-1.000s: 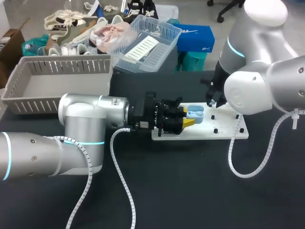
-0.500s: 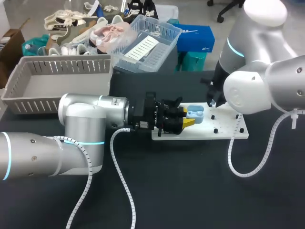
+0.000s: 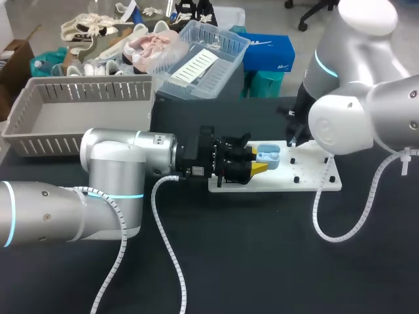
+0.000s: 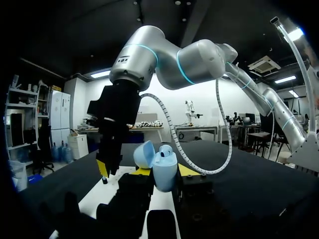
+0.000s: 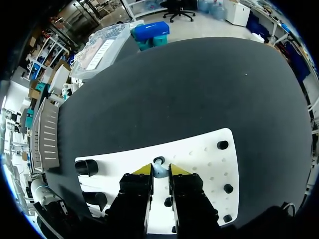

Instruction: Pick up each earbud case from the left stands, insert the matching earbuds, close the lid, and place the case in the box.

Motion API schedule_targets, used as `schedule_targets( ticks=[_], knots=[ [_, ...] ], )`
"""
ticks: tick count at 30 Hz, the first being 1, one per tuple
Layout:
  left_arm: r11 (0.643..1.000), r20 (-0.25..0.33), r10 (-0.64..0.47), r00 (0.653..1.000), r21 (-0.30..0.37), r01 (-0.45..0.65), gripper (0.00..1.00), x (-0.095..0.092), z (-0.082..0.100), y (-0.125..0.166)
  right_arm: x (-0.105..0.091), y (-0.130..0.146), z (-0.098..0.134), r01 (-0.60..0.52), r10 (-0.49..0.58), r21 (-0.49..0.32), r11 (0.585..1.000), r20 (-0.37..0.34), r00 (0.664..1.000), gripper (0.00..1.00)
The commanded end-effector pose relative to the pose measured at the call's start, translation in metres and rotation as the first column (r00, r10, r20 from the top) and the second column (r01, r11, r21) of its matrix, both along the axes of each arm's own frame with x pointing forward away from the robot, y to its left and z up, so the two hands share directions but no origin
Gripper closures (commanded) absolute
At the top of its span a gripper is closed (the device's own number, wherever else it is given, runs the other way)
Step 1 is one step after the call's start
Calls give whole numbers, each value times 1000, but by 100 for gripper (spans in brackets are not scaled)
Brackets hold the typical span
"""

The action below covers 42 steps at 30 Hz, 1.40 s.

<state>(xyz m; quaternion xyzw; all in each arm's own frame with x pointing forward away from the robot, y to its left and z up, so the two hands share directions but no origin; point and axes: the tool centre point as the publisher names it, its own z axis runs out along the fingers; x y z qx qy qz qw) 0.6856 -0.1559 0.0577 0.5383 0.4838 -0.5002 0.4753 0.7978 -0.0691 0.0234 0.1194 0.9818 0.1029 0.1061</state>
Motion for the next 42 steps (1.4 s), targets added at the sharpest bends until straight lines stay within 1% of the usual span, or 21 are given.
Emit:
schedule_targets(
  ticks=[1, 8, 13, 20, 25, 28, 32, 35, 42],
  knots=[
    [1000, 0, -2, 1000, 0, 2, 100, 1, -1, 0, -4, -4, 7, 1, -1, 12, 1000, 2, 1000, 100],
    [1000, 0, -2, 1000, 0, 2, 100, 1, -1, 0, -11, -9, 22, 10, -11, 31, 999, 23, 1000, 100],
    [1000, 0, -2, 1000, 0, 2, 100, 1, -1, 0, -21, -12, 41, 5, -7, 36, 999, 60, 998, 100],
    [1000, 0, -2, 1000, 0, 2, 100, 1, -1, 0, -44, -18, 86, -39, 32, 50, 998, 128, 991, 100],
    [1000, 0, -2, 1000, 0, 2, 100, 1, -1, 0, -65, -16, 120, -115, 108, 38, 993, 163, 981, 100],
    [1000, 0, -2, 1000, 0, 2, 100, 1, -1, 0, -78, -11, 137, -171, 163, 33, 985, 176, 971, 100],
    [1000, 0, -2, 1000, 0, 2, 100, 1, -1, 0, -93, 0, 149, -250, 243, 19, 968, 172, 955, 100],
    [1000, 0, -2, 1000, 0, 2, 100, 1, -1, 0, -102, 10, 155, -322, 317, 7, 947, 156, 936, 100],
    [1000, 0, -2, 1000, 0, 2, 100, 1, -1, 0, -119, 27, 161, -458, 457, -5, 889, 84, 885, 100]
  ],
)
